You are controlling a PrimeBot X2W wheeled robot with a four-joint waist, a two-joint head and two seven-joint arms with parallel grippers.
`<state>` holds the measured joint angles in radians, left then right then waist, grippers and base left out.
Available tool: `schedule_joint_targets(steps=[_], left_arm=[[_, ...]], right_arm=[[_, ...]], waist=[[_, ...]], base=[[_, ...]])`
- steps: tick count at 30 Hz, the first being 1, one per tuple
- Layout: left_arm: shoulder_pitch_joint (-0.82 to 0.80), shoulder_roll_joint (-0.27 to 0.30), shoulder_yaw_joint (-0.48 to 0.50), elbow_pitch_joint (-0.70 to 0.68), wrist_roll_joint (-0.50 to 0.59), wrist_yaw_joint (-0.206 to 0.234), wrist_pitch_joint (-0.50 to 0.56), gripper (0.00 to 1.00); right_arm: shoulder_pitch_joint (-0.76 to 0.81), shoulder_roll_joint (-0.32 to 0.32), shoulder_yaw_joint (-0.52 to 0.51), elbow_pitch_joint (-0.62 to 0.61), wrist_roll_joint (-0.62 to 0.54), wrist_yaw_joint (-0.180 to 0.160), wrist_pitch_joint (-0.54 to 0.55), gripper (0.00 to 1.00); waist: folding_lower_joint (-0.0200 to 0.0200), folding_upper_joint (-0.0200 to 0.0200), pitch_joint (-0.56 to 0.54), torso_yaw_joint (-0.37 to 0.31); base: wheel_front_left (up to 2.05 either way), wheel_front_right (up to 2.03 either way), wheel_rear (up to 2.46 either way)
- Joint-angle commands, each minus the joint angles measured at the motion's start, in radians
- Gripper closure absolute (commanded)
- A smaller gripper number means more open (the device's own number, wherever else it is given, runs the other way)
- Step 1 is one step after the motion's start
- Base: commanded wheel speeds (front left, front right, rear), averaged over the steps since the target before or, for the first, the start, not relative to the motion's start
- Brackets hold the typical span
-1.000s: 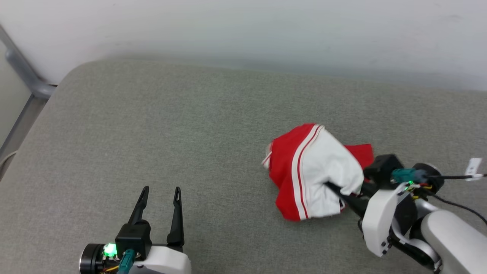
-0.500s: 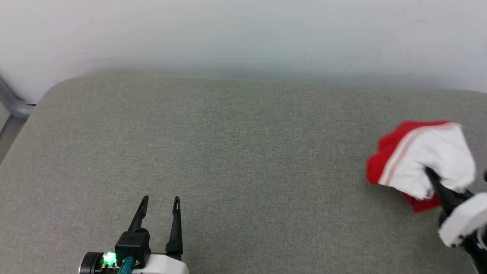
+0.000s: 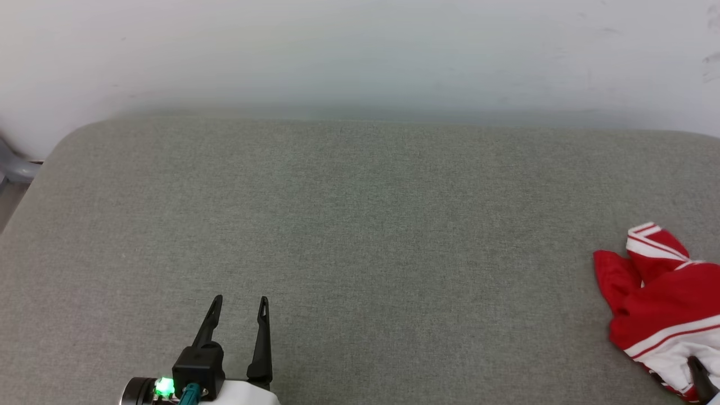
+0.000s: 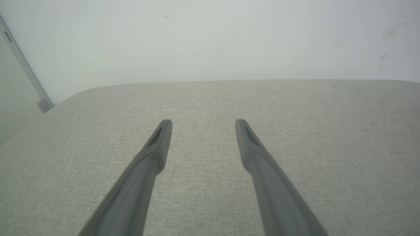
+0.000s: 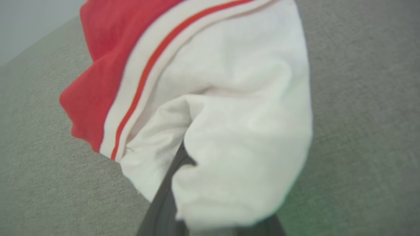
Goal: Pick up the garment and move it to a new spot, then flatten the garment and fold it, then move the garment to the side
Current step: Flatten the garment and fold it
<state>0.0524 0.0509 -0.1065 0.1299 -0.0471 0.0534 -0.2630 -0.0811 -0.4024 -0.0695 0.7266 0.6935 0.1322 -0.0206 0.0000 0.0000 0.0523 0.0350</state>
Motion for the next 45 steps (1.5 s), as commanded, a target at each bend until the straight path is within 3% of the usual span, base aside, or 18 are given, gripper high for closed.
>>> schedule_joint_targets(steps=[1, 3, 4, 5, 13, 20, 25, 33, 39, 45], left_arm=[[0.003, -0.001, 0.0, 0.001, 0.0, -0.003, -0.003, 0.0], [0.003, -0.001, 0.0, 0.002, 0.0, -0.003, -0.003, 0.0], [0.005, -0.001, 0.001, 0.002, 0.001, -0.002, -0.003, 0.0], [0.008, -0.001, 0.002, 0.002, 0.001, -0.002, -0.003, 0.0], [0.025, -0.001, 0.005, -0.005, 0.009, 0.0, -0.003, 0.0], [0.027, -0.001, 0.005, -0.015, 0.011, 0.005, -0.003, 0.0], [0.022, -0.001, 0.003, -0.02, 0.011, 0.005, -0.003, 0.0], [-0.002, -0.001, -0.003, -0.024, 0.007, 0.003, -0.003, 0.0], [-0.025, -0.001, -0.01, -0.028, 0.001, 0.007, -0.003, 0.0], [-0.053, -0.001, -0.02, -0.034, -0.003, 0.01, -0.003, 0.0]], right_arm=[[0.007, 0.004, -0.005, 0.042, -0.01, -0.003, -0.012, 1.0], [-0.002, 0.011, -0.01, 0.055, -0.007, -0.003, -0.025, 1.0], [-0.011, 0.015, -0.015, 0.06, -0.001, -0.003, -0.042, 0.58], [-0.015, 0.009, -0.019, 0.063, -0.005, -0.003, -0.063, 0.01], [-0.063, -0.057, -0.061, -0.021, -0.077, -0.002, -0.202, 0.0], [-0.097, -0.108, -0.141, -0.23, -0.199, -0.002, -0.19, 0.0], [-0.118, -0.147, -0.107, -0.44, -0.261, -0.002, -0.01, 0.0], [-0.068, -0.279, 0.042, -0.66, -0.172, -0.002, 0.497, 0.0], [-0.03, -0.331, 0.077, -0.642, -0.088, -0.002, 0.739, 0.0], [-0.056, -0.314, 0.132, -0.529, -0.086, -0.002, 0.772, 0.0]], waist=[[0.0, 0.0, -0.003, -0.002], [0.0, 0.0, -0.005, -0.004], [0.0, 0.0, -0.009, -0.006], [0.0, 0.0, -0.011, -0.008], [0.0, 0.0, -0.031, -0.02], [0.0, 0.0, -0.031, -0.024], [0.0, 0.0, -0.021, -0.027], [0.0, 0.0, 0.01, -0.012], [0.0, 0.0, 0.047, 0.009], [0.0, 0.0, 0.095, 0.031]], base=[[0.0, 0.0, 0.0], [0.0, 0.0, 0.0], [0.0, 0.0, 0.0], [0.0, 0.0, 0.0], [0.0, 0.0, 0.0], [0.0, 0.0, 0.0], [0.0, 0.0, 0.0], [0.0, 0.0, 0.0], [0.0, 0.0, 0.0], [0.0, 0.0, 0.0]])
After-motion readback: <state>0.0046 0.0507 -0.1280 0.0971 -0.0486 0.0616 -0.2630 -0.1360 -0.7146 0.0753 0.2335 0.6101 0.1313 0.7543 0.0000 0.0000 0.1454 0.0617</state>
